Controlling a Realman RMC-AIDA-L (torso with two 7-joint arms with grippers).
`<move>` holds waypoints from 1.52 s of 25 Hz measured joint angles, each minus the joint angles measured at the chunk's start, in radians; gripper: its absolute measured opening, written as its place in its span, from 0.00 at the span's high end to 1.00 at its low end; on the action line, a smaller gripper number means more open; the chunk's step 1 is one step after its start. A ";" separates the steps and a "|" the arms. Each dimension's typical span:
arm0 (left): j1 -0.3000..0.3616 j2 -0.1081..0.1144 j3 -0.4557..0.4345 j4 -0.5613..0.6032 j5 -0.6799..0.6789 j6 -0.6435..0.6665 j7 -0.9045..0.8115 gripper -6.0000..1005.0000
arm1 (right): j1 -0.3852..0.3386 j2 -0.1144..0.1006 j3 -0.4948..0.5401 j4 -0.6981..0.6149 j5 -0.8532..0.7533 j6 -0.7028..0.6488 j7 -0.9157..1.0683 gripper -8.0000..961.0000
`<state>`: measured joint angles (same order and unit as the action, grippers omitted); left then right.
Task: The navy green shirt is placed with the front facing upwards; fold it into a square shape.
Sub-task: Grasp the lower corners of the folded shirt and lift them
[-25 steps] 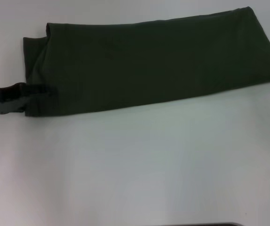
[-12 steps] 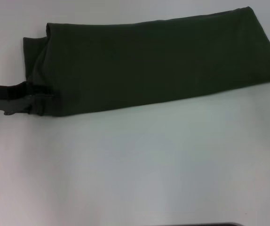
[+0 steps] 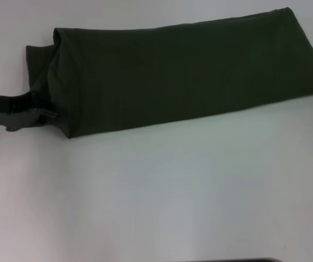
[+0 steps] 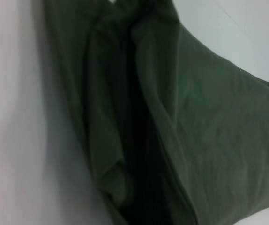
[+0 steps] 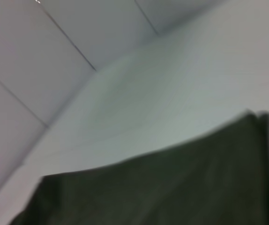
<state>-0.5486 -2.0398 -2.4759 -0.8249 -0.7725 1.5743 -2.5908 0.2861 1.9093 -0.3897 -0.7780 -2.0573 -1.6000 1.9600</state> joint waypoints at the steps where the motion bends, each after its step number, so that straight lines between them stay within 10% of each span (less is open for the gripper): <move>1: -0.003 0.003 -0.003 0.000 0.000 0.007 -0.003 0.61 | 0.014 -0.022 0.000 0.003 -0.032 0.016 0.057 0.05; 4: -0.014 0.012 -0.019 0.001 0.000 0.030 -0.010 0.67 | 0.061 -0.077 -0.006 0.010 -0.121 0.053 0.195 0.05; 8: -0.017 0.011 -0.030 -0.004 -0.006 0.036 -0.013 0.81 | 0.135 -0.095 -0.012 0.008 -0.249 0.051 0.324 0.05; 10: -0.020 0.009 -0.031 -0.002 -0.011 0.037 -0.013 0.96 | 0.175 -0.094 -0.013 0.008 -0.304 0.052 0.369 0.05; 38: -0.065 0.028 -0.031 -0.011 -0.013 0.090 -0.057 0.96 | 0.351 -0.032 -0.202 0.133 -0.438 0.319 0.424 0.05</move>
<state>-0.6136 -2.0119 -2.5065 -0.8360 -0.7854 1.6644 -2.6479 0.6372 1.8768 -0.5921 -0.6453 -2.4956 -1.2812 2.3843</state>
